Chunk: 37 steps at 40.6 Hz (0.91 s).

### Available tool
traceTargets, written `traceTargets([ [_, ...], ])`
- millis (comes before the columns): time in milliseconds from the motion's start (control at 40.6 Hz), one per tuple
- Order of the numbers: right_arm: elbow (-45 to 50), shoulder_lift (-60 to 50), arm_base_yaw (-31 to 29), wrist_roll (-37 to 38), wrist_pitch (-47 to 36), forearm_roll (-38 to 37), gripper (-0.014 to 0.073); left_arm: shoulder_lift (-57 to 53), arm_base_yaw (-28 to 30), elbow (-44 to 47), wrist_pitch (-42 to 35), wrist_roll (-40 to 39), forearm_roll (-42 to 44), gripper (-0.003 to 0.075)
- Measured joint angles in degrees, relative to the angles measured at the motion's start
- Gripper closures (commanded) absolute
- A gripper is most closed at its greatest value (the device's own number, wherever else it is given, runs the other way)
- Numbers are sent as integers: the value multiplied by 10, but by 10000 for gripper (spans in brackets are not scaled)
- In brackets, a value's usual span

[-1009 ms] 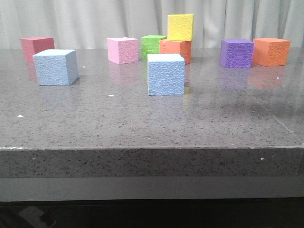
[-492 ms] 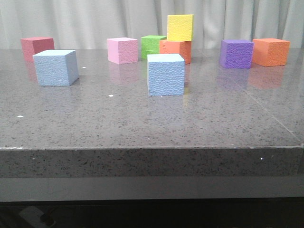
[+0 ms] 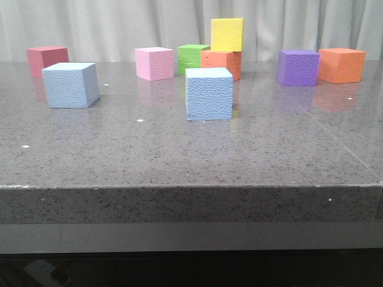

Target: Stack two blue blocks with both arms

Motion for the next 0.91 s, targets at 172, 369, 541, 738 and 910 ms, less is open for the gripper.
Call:
traceTargets([
  [172,0,0,0,0,0,0,1,0,0,0,0,0,0,283],
  [369,0,0,0,-2,0,0,1,1,0,0,-12,0,0,277],
  [541,0,0,0,-2,0,0,1,42,-7,-18,-4,7,0,277],
  [738,0,0,0,-2,0,0,1,126,-63,-71,11,12,7,176],
  [910,0,0,0,-2,0,0,1,232,-101,-135,13,13,22,124],
])
